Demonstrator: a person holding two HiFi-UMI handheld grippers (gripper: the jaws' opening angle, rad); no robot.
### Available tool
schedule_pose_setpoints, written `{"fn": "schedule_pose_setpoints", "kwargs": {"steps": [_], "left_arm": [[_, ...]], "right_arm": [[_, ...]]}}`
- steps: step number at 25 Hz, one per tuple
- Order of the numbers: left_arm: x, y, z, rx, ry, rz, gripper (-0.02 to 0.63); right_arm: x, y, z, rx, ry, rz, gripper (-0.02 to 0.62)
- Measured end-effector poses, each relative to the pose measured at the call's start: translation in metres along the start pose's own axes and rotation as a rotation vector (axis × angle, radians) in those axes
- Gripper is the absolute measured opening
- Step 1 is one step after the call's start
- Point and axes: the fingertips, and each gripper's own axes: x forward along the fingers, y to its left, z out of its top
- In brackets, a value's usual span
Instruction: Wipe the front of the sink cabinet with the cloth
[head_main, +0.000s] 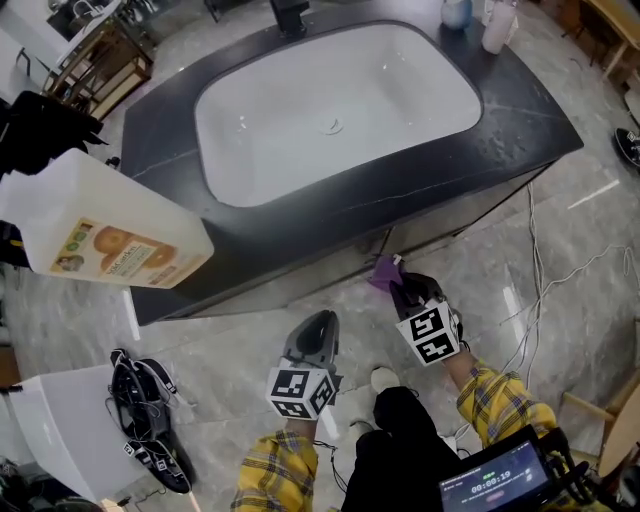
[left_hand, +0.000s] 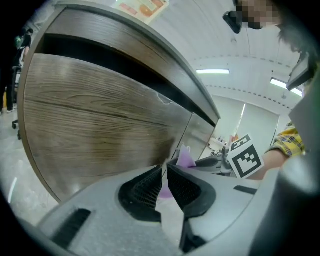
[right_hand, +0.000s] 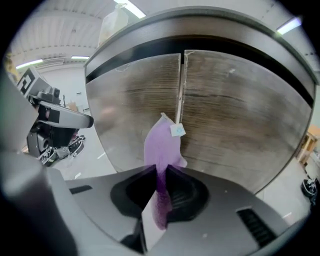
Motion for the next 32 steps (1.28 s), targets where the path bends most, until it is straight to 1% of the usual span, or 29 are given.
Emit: {"fn": "schedule_pose_setpoints", "kwargs": {"steps": [4, 9, 13, 17, 22, 27, 32], "left_arm": [[0.002, -0.012, 0.013, 0.002, 0.003, -0.015, 0.034], [-0.002, -0.032, 0.039, 0.026, -0.015, -0.046, 0.034], [-0.016, -0.047, 0.059, 0.036, -0.044, -0.065, 0.035], [-0.030, -0.063, 0.069, 0.066, -0.047, -0.079, 0.034], [-0.050, -0.079, 0.090, 0.042, -0.085, -0.070, 0.034], [-0.077, -0.098, 0.109, 0.069, -0.129, -0.071, 0.035], [-0.098, -0.111, 0.123, 0.075, -0.165, -0.043, 0.035]], "right_arm": [[-0.018, -0.001, 0.008, 0.002, 0.004, 0.004, 0.040], [-0.046, 0.002, 0.026, 0.008, -0.013, 0.013, 0.041], [-0.070, 0.012, 0.044, 0.042, -0.044, 0.019, 0.041], [-0.092, 0.021, 0.066, 0.048, -0.082, 0.032, 0.041], [-0.121, 0.025, 0.092, 0.065, -0.125, 0.034, 0.041], [-0.153, 0.031, 0.108, 0.045, -0.151, 0.051, 0.040], [-0.185, 0.033, 0.115, 0.042, -0.174, 0.060, 0.040]]}}
